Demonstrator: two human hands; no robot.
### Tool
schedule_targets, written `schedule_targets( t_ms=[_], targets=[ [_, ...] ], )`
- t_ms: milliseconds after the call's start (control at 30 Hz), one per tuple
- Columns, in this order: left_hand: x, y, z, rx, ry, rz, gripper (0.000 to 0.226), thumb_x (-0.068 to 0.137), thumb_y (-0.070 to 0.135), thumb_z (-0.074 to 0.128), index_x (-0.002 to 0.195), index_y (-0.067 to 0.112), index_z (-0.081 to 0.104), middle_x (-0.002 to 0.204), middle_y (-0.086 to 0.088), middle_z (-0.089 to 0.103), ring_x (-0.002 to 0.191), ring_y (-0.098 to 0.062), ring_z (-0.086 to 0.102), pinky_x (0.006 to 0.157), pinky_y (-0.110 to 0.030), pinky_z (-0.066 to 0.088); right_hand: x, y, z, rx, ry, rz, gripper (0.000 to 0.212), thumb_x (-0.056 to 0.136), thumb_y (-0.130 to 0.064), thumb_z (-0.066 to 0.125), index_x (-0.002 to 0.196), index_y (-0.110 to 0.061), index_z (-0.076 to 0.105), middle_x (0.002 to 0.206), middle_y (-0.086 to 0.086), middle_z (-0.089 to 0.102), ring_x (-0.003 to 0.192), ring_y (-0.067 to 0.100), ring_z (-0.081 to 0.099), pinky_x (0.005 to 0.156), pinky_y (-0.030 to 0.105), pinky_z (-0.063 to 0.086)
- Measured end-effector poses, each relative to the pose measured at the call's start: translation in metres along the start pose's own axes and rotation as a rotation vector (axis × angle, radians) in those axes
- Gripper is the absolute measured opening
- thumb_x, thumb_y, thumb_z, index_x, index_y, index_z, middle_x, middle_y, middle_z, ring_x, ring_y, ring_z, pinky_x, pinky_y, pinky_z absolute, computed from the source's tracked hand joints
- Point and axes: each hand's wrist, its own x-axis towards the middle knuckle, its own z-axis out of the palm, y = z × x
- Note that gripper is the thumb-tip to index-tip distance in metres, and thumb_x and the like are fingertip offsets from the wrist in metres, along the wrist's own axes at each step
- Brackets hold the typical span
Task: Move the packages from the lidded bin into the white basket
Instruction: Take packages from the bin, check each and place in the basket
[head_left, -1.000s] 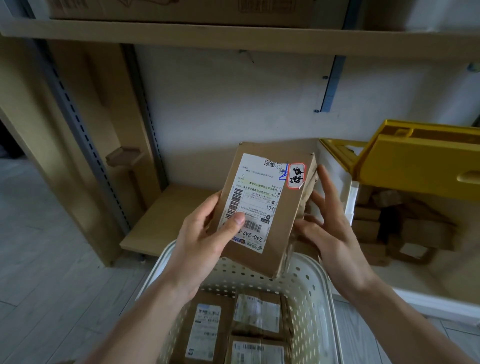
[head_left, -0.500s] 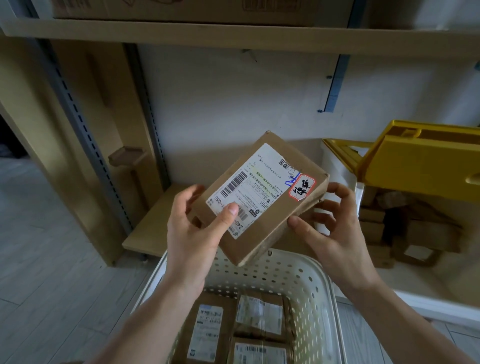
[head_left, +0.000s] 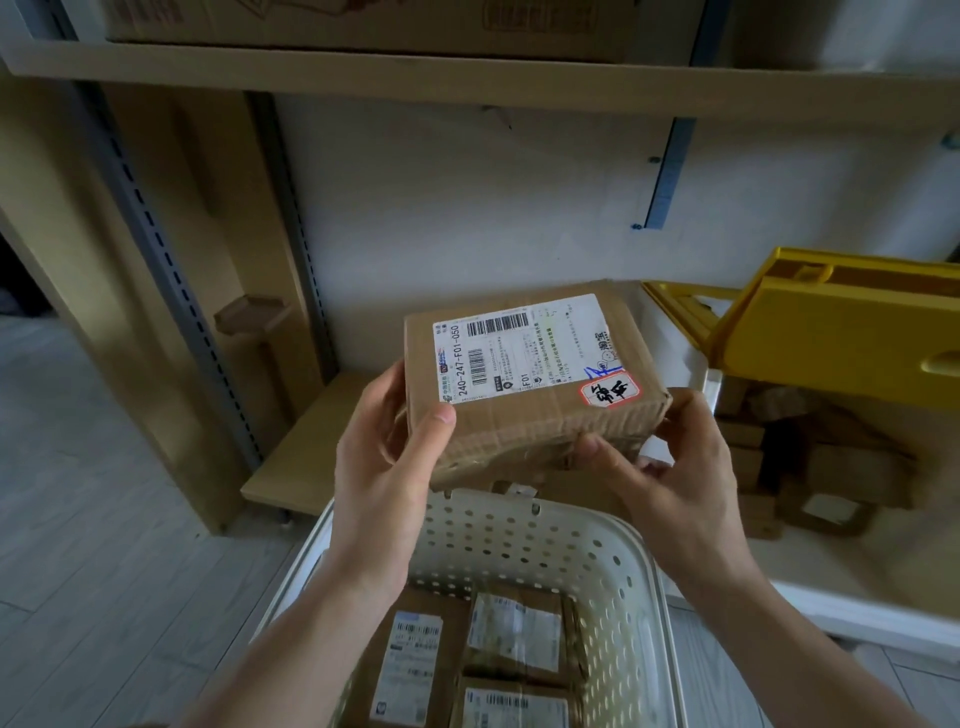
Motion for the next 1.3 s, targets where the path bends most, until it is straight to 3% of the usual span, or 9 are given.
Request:
schedule_targets(
  t_ms=[167,233,333,433,533,667,833,1133,1300],
  targets=[
    [0.000,0.004,0.001,-0.002,-0.094,0.005,0.052,0.087,0.032,0.062,0.135,0.048,0.051,0.131,0.011,0.068,0.127,-0.014,0.062,0.109,-0.054,0.047,-0.003,-0.003,-0.002,0.075,-0.035,0.050,0.048,0.085,-0.063,0.052,0.098,-0.018,0.056,0.101,-0.010,0.072,0.096,0.011,0.066,0.077,0.032,0.054],
    [0.000,0.004,0.000,0.018,-0.110,0.028,0.054,0.088,0.030,0.062,0.138,0.046,0.048,0.132,0.010,0.068,0.126,-0.016,0.063,0.108,-0.054,0.049,-0.004,-0.005,-0.001,0.097,-0.041,0.076,0.047,0.088,-0.062,0.046,0.096,-0.017,0.056,0.102,-0.007,0.072,0.098,0.019,0.066,0.083,0.049,0.057],
    [0.000,0.003,-0.001,0.039,-0.143,0.065,0.056,0.090,0.029,0.064,0.143,0.036,0.046,0.133,0.006,0.068,0.127,-0.020,0.062,0.104,-0.048,0.054,-0.002,-0.007,0.001,0.158,-0.031,0.133,0.037,0.092,-0.049,0.049,0.096,-0.013,0.054,0.099,-0.002,0.073,0.093,0.016,0.069,0.089,0.057,0.056],
    [-0.001,0.001,-0.001,0.077,-0.113,0.095,0.060,0.085,0.043,0.069,0.140,0.029,0.051,0.131,0.004,0.069,0.125,-0.021,0.064,0.099,-0.040,0.057,-0.001,-0.006,0.000,0.217,-0.036,0.171,0.036,0.089,-0.043,0.054,0.103,-0.010,0.054,0.100,0.003,0.074,0.088,0.013,0.072,0.087,0.054,0.057],
    [-0.001,0.000,0.000,0.076,-0.051,0.118,0.058,0.081,0.048,0.068,0.134,0.025,0.056,0.126,0.001,0.071,0.121,-0.023,0.066,0.098,-0.044,0.056,-0.001,-0.004,0.002,0.266,-0.037,0.176,0.037,0.086,-0.037,0.058,0.119,-0.023,0.053,0.110,-0.003,0.074,0.091,0.015,0.073,0.082,0.048,0.056],
    [0.002,0.000,-0.001,0.038,0.012,0.124,0.045,0.084,0.046,0.069,0.125,0.029,0.063,0.125,-0.004,0.070,0.122,-0.027,0.066,0.099,-0.053,0.054,-0.001,-0.005,0.004,0.316,-0.092,0.164,0.071,0.083,-0.030,0.061,0.148,-0.045,0.035,0.135,-0.006,0.064,0.105,0.026,0.073,0.088,0.050,0.057],
    [0.003,0.004,-0.002,-0.024,0.068,0.124,0.060,0.078,0.053,0.077,0.127,0.021,0.061,0.123,-0.001,0.072,0.121,-0.025,0.066,0.102,-0.057,0.052,-0.001,-0.002,0.002,0.342,-0.188,0.181,0.102,0.068,-0.039,0.075,0.150,-0.062,0.018,0.140,-0.008,0.060,0.116,0.026,0.069,0.100,0.055,0.053],
    [0.002,0.004,-0.001,-0.044,0.059,0.069,0.084,0.081,0.051,0.071,0.153,0.023,0.038,0.134,0.005,0.066,0.131,-0.018,0.059,0.112,-0.051,0.044,-0.006,-0.003,0.006,0.266,-0.281,0.148,0.098,0.068,-0.036,0.078,0.150,-0.051,0.027,0.137,-0.004,0.061,0.119,0.024,0.066,0.085,0.048,0.061],
    [-0.003,0.002,0.003,0.068,0.002,0.095,0.101,0.082,0.060,0.063,0.163,0.026,0.013,0.141,0.013,0.061,0.135,-0.006,0.054,0.118,-0.046,0.040,-0.010,-0.004,0.009,0.328,-0.190,0.151,0.075,0.083,-0.018,0.075,0.144,-0.034,0.034,0.127,0.000,0.069,0.117,0.025,0.068,0.082,0.046,0.062]
  ],
)
